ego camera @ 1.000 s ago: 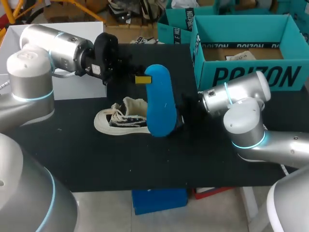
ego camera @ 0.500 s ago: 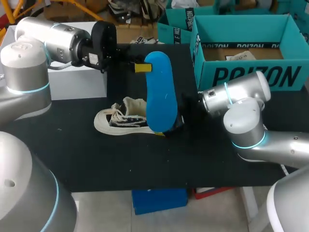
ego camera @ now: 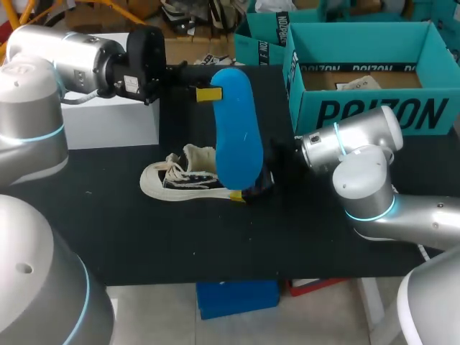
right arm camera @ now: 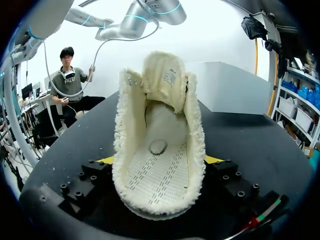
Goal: Take the shoe out of the shoebox, open the shoe tongue, remove and reinsert the insole, then place the shoe into the shoebox
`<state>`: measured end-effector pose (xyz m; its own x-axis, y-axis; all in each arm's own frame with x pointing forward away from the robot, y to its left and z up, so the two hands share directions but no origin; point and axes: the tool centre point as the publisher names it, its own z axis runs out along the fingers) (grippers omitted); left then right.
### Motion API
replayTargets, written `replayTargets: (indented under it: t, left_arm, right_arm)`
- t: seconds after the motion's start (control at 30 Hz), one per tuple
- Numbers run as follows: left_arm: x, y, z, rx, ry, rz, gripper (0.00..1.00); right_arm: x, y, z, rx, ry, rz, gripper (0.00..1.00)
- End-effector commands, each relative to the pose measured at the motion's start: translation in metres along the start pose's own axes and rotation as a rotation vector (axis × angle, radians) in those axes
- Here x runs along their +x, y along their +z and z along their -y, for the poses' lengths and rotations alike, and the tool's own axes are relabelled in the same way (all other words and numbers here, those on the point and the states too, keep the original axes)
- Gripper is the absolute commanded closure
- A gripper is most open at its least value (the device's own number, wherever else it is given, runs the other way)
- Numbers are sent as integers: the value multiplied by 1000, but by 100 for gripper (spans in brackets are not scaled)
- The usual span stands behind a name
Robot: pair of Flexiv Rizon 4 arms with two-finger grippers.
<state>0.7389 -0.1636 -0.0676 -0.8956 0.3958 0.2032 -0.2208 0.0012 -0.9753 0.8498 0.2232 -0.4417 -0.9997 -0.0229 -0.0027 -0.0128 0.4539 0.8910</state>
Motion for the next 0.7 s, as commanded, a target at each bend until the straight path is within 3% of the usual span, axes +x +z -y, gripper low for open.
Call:
replayTargets:
  t: [0.03,0.7]
  left_arm:
    - [6,1,3,18,1,13,100]
    - [1,-5,21,51,16,21,100]
  right_arm:
    - [-2,0,6,1,2,-1,100]
    - [-2,0,6,1,2,-1,100]
